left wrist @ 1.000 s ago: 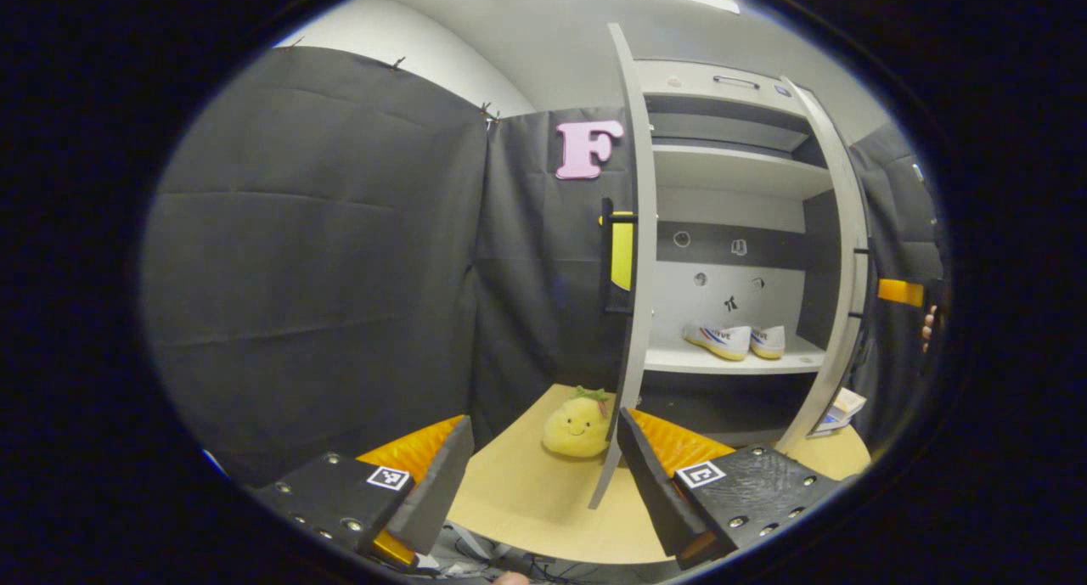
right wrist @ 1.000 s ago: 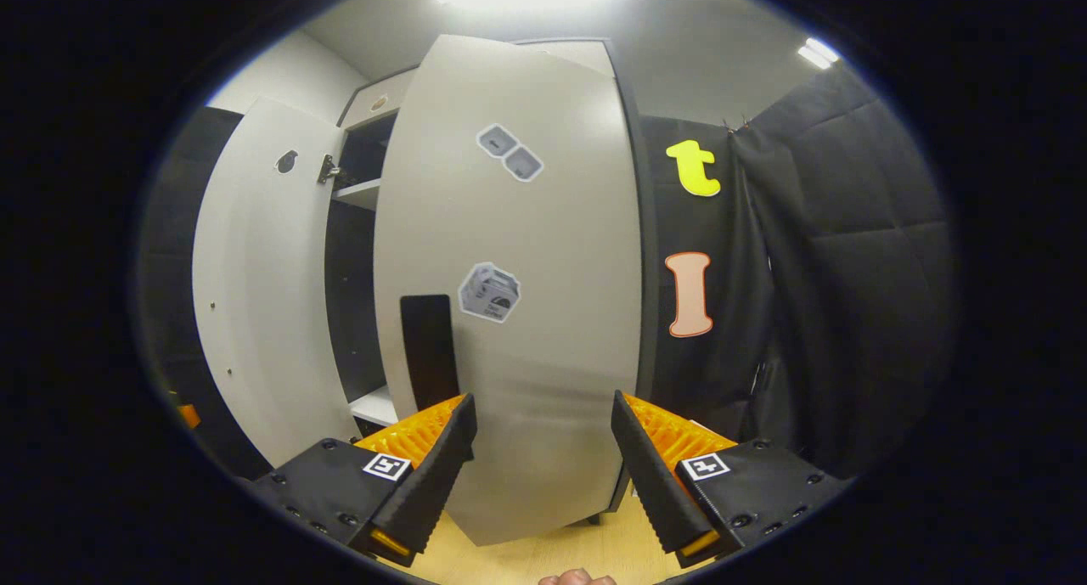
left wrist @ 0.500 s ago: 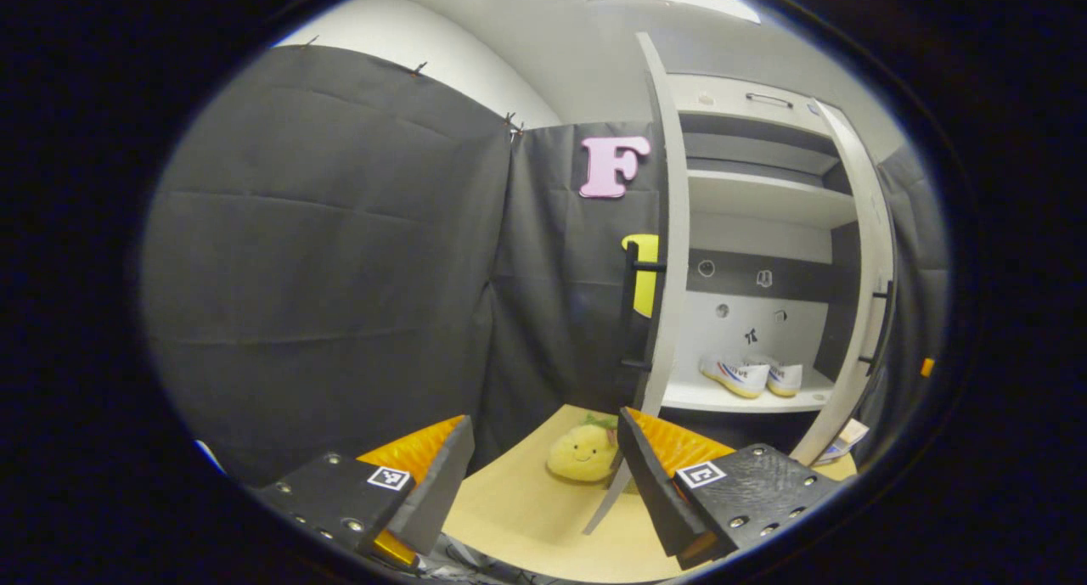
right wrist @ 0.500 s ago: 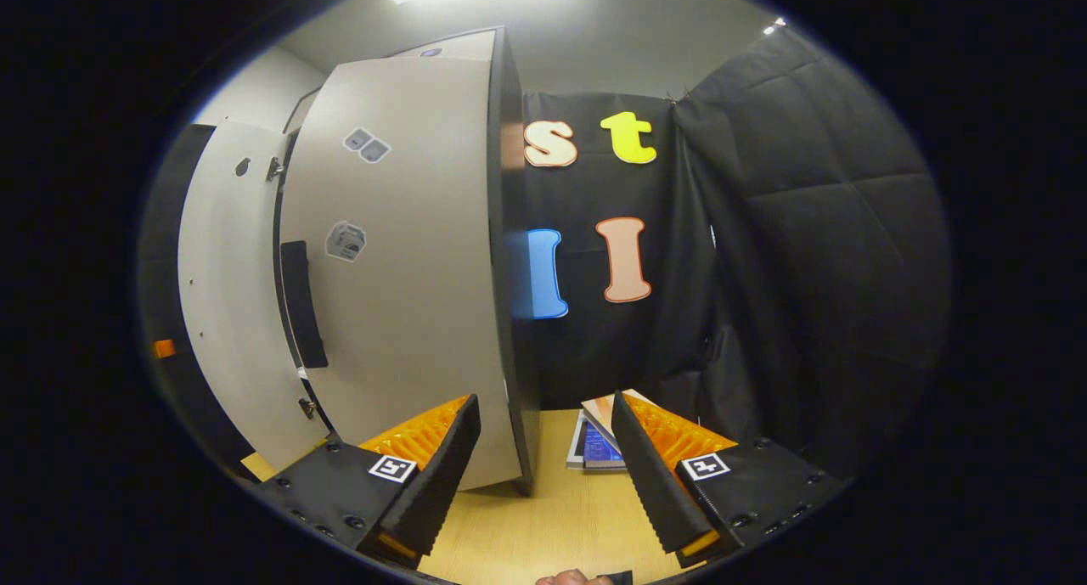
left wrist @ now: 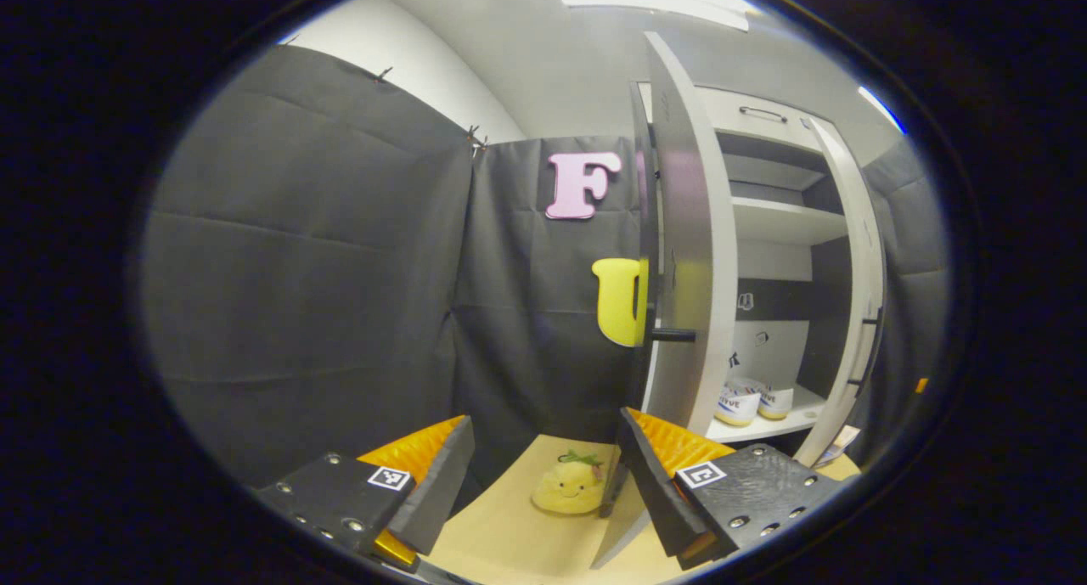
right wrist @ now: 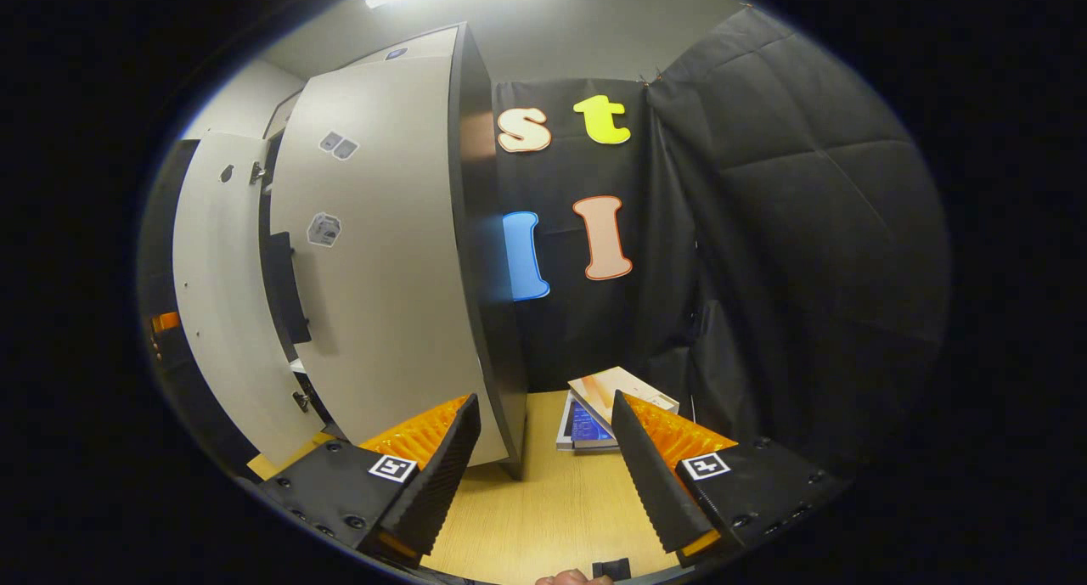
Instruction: Grab one shoe with the right hand and put it into the shoe cabinet, grab the other shoe with the left hand and put it into the shoe cabinet; then close the right door with the right hand and the left door with the left hand.
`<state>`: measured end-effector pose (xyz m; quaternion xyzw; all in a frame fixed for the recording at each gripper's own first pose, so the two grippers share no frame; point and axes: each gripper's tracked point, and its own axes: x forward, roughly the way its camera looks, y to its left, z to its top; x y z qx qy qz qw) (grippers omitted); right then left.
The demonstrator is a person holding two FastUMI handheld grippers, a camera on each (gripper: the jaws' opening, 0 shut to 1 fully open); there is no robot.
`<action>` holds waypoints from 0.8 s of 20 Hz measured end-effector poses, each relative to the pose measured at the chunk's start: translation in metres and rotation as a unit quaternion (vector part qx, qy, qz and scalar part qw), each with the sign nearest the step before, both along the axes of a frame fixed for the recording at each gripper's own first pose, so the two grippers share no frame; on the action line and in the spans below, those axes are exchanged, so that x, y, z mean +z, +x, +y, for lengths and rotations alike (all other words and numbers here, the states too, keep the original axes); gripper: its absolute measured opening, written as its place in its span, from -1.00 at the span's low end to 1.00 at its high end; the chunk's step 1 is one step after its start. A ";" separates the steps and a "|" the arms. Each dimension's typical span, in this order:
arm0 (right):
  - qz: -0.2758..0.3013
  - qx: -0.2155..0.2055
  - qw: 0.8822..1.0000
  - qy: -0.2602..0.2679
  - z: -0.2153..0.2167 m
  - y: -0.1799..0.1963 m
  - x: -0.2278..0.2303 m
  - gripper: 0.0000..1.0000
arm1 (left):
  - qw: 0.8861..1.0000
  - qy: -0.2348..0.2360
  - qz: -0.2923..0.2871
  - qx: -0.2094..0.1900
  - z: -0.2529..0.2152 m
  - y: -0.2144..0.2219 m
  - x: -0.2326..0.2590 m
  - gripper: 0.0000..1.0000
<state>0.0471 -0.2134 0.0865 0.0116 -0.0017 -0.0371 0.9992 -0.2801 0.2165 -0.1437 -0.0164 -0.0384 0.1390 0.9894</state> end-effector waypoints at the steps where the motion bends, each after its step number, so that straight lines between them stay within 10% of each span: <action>1: -0.003 -0.005 1.000 0.002 0.004 0.000 0.001 0.94 | 1.000 -0.001 -0.001 -0.013 0.003 0.009 0.002 0.96; 16: -0.004 -0.022 1.000 0.001 0.096 0.004 -0.013 0.95 | 0.995 0.029 0.016 -0.093 -0.006 0.045 -0.003 0.87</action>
